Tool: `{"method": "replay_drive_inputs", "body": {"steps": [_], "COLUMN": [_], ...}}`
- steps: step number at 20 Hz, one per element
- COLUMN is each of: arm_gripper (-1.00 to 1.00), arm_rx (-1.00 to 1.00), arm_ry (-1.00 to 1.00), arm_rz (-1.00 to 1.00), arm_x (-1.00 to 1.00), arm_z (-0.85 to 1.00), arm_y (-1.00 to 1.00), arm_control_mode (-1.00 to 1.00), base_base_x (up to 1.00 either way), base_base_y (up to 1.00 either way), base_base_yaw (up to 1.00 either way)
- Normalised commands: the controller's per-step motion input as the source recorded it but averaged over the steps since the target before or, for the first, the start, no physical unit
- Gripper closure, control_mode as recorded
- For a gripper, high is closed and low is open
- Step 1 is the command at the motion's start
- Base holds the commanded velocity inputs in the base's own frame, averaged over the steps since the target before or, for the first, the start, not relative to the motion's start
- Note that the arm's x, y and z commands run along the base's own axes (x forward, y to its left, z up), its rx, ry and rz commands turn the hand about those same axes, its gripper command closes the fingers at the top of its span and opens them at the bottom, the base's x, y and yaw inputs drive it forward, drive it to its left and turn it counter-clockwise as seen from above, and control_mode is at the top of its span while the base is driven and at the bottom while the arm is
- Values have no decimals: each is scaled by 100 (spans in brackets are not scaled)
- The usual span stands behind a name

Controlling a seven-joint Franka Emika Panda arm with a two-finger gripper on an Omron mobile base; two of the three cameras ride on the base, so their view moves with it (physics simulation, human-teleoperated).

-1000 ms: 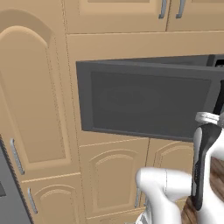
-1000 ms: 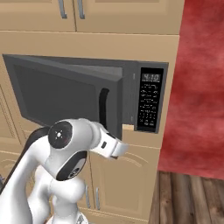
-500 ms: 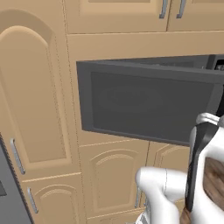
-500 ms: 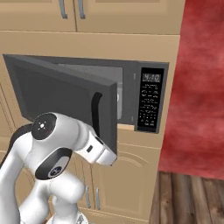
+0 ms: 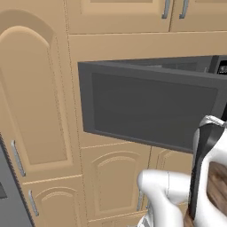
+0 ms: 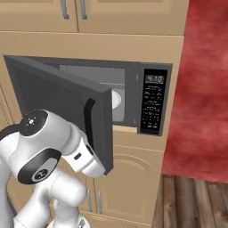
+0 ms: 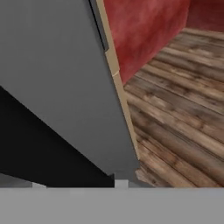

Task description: Pick the marshmallow from the counter and place it in the microwave. Then turn on the microwave.

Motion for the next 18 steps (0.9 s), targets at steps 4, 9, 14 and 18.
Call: {"method": "replay_drive_inputs", "body": {"steps": [4,9,14,18], "arm_gripper": [-100,-100,-100,-100], "arm_rx": [0,2,-4,-7], "arm_ry": [-18,-32,-44,-41], "arm_rz": [-6,-3,-5,-7], "arm_x": [-32,-30,-37,-48], "arm_z": [-4,-12,0,2], "arm_y": [2,-1,2,0], "arm_control_mode": [-100,-100,-100,-100], "base_base_x": [0,0,0,0], "base_base_y": [0,0,0,0], "base_base_yaw": [0,0,0,0]}}
